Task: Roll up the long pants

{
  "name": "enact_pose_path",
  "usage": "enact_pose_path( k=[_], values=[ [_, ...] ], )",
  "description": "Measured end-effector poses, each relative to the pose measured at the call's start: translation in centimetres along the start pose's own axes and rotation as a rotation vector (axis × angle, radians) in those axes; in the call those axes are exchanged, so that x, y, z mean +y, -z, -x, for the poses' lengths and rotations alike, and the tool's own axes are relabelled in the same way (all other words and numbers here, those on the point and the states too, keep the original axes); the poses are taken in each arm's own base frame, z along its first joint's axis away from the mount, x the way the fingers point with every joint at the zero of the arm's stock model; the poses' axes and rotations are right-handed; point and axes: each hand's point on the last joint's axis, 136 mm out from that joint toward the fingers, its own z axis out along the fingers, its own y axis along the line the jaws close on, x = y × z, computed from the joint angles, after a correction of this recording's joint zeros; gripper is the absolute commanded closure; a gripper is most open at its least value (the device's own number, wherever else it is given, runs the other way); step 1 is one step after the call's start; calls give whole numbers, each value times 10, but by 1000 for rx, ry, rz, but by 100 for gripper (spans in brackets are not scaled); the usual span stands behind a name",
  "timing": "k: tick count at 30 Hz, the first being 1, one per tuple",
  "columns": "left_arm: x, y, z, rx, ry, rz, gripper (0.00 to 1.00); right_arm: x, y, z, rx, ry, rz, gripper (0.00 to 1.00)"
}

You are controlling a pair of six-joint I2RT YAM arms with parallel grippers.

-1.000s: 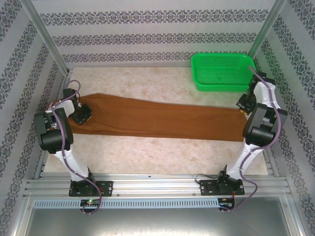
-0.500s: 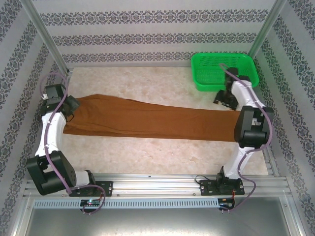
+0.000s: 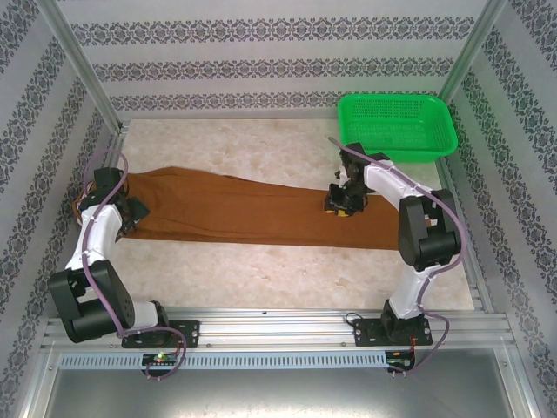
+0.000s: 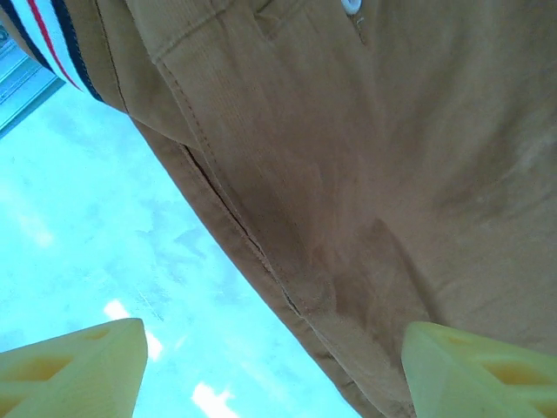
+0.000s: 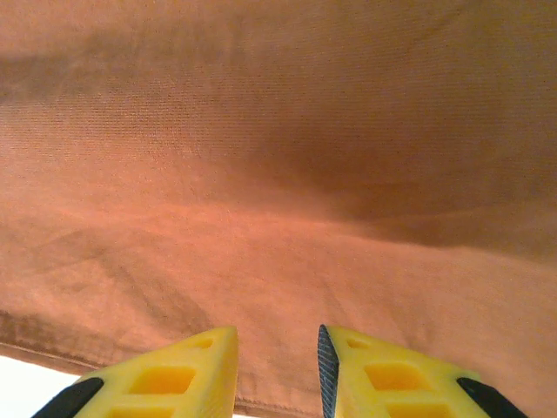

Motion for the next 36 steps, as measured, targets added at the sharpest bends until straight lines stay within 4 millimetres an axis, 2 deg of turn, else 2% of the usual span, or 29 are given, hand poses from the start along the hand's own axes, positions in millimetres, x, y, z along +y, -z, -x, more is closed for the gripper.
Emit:
enact_pose_path(
  k=[3, 6, 9, 10, 11, 12, 13, 14, 17, 20, 23, 25, 31, 34, 36],
  values=[
    [1, 1, 3, -13, 2, 8, 17, -5, -17, 0, 35, -10, -7, 68],
    [3, -9, 4, -3, 0, 33, 17, -12, -36, -2, 78, -26, -24, 69],
    [6, -28, 5, 26, -4, 83, 19, -10, -34, 4, 67, -29, -10, 70],
    [7, -34, 6, 34, -6, 102, 24, -11, -34, 4, 67, -31, -10, 70],
    [8, -39, 7, 39, -8, 114, 31, -11, -34, 5, 66, -34, -9, 70],
    [8, -45, 9, 45, -8, 130, 49, -12, -34, 5, 65, -35, -9, 70],
    [8, -49, 12, 46, -6, 145, 80, -12, -34, 5, 65, -35, -9, 70],
    [8, -52, 16, 47, -8, 154, 100, -12, -34, 5, 66, -35, -10, 70],
    [2, -57, 35, 28, -1, 168, 100, -12, -34, 5, 67, -36, -9, 71],
    [-10, -50, 54, -12, 7, 142, 100, -10, -35, 6, 64, -33, 0, 72],
    [-26, -28, 77, -79, 20, 87, 100, -9, -35, 7, 67, -34, 8, 72],
    [-44, -7, 97, -130, 25, 35, 100, -8, -35, 7, 67, -33, 11, 73],
    [-108, 63, 176, -301, 35, -130, 100, -6, -36, 10, 55, -28, 22, 74],
    [-133, 80, 200, -346, 26, -166, 100, -5, -36, 12, 52, -26, 25, 74],
    [-140, 82, 205, -356, 19, -161, 100, -5, -36, 12, 49, -25, 26, 74]
  ],
)
